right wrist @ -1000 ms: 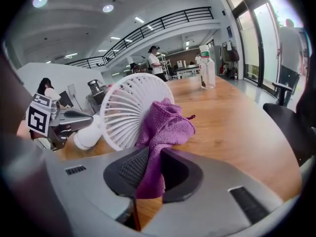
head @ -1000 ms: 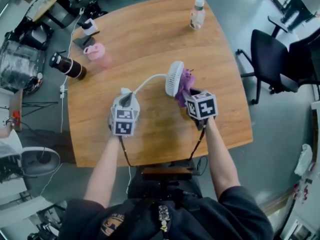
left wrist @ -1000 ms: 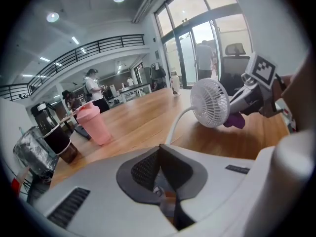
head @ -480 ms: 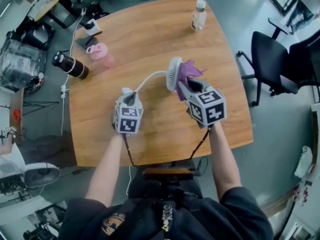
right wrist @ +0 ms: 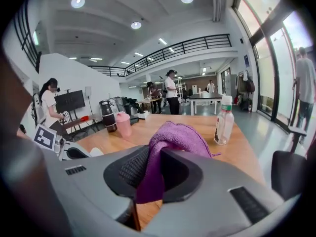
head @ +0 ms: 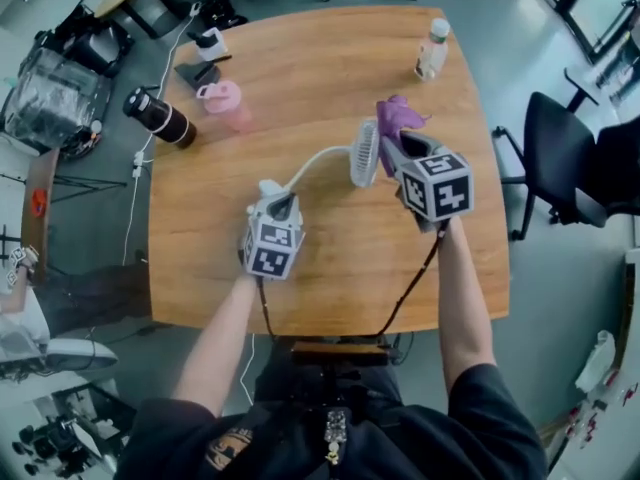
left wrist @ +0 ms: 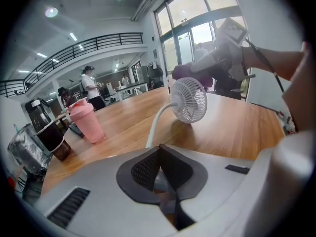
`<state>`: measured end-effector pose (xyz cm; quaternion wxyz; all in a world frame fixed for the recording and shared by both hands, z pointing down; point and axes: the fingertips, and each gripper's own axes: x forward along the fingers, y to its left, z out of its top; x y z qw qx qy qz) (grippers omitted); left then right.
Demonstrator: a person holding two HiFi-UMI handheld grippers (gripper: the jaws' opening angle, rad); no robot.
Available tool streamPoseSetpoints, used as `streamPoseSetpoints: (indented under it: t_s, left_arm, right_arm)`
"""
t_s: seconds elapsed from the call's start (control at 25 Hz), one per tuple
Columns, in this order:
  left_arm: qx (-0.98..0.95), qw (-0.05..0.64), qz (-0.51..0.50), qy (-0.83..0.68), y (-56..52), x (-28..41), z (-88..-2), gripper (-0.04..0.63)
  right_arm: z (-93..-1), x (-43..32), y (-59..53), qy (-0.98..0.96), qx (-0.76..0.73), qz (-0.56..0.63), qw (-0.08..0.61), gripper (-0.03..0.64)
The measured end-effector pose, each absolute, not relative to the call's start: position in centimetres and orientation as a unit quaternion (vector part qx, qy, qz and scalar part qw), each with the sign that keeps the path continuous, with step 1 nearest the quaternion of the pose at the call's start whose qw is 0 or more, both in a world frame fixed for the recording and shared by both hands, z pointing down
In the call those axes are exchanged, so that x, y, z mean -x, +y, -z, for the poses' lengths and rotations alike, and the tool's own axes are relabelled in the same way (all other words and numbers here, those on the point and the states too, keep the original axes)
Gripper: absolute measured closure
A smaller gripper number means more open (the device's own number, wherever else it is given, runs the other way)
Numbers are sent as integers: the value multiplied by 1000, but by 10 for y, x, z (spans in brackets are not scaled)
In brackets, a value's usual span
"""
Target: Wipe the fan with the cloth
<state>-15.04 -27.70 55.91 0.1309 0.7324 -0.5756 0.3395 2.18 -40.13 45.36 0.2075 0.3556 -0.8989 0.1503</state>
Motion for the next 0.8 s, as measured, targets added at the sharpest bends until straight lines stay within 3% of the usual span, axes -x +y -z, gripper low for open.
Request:
streamPoseSetpoints:
  t_s: [0.24,0.44,0.6,0.8]
  left_arm:
    - [-738,158,-312,-577,-271,151,-555,595]
    - [-761,192,-229,-575,-272,152,-543,595]
    - [-772,176,-228,-567,-267,149,-541,595]
    - [-792,185,-196,-547,-263,149,-537,595]
  right_arm:
    - [-427,36,-371,-912,-307,-103,253,538]
    - [-461,78,-354,-880,-310,-113,340,538]
    - [-492,100,-342,-843,-309,-91,431,538]
    - [-524,126,-324,-823,-282,-133,474,538]
